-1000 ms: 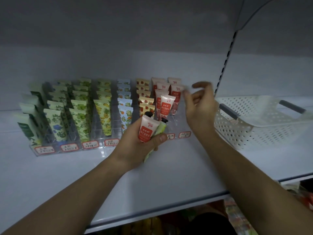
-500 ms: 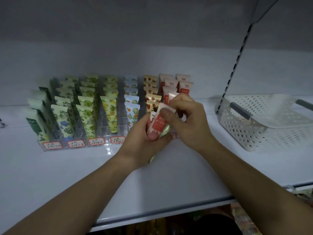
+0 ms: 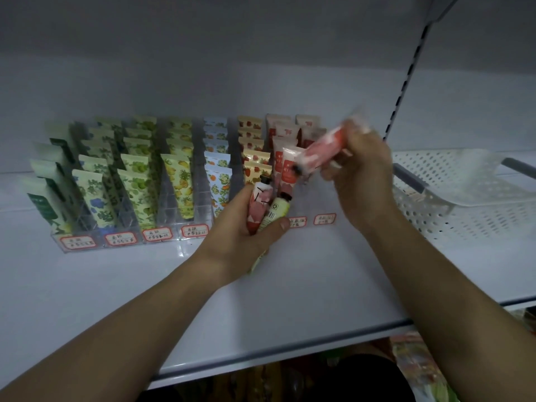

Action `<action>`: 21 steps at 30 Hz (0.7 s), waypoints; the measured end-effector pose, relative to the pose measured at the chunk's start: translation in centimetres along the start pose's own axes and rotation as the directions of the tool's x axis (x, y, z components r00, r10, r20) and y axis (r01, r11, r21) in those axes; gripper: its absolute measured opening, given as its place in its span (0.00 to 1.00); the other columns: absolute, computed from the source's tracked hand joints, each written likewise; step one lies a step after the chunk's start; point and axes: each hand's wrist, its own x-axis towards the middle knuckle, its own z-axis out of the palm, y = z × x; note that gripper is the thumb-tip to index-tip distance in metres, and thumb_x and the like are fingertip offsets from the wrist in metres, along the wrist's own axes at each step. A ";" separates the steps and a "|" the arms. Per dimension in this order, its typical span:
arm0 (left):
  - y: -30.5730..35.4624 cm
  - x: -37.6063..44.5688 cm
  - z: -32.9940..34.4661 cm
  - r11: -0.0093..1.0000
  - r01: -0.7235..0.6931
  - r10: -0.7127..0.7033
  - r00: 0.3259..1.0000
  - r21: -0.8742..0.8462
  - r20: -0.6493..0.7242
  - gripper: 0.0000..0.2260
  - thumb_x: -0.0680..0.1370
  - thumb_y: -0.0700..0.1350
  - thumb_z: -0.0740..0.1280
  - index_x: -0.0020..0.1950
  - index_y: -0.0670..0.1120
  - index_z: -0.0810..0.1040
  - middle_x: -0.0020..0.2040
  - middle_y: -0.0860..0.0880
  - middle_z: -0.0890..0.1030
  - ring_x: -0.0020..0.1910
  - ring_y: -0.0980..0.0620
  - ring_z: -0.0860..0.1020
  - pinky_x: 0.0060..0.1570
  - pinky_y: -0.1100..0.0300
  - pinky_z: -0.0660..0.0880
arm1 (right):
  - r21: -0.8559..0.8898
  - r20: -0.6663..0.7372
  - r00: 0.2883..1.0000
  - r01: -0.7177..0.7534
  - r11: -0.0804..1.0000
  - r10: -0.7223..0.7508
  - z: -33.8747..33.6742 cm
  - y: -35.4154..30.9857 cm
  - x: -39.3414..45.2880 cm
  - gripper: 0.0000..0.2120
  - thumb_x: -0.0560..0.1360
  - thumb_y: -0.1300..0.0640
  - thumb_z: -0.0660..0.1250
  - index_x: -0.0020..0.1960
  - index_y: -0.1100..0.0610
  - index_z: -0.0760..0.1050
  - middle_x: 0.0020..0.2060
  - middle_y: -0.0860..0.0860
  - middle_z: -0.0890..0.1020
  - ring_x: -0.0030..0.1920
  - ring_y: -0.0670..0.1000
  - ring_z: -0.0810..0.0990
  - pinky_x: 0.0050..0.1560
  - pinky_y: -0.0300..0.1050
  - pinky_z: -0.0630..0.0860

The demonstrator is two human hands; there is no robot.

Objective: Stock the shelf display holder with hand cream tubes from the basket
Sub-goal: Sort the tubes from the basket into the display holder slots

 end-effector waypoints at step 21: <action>1.3 -0.6 0.2 1.000 -0.001 0.002 0.999 -0.019 0.049 0.11 0.76 0.42 0.71 0.57 0.48 0.75 0.46 0.45 0.84 0.33 0.52 0.82 0.32 0.57 0.79 | -0.829 0.181 0.974 0.225 0.513 -0.136 -2.3 3.3 2.9 0.06 0.76 0.54 0.72 0.52 0.54 0.81 0.41 0.44 0.82 0.40 0.43 0.79 0.43 0.41 0.76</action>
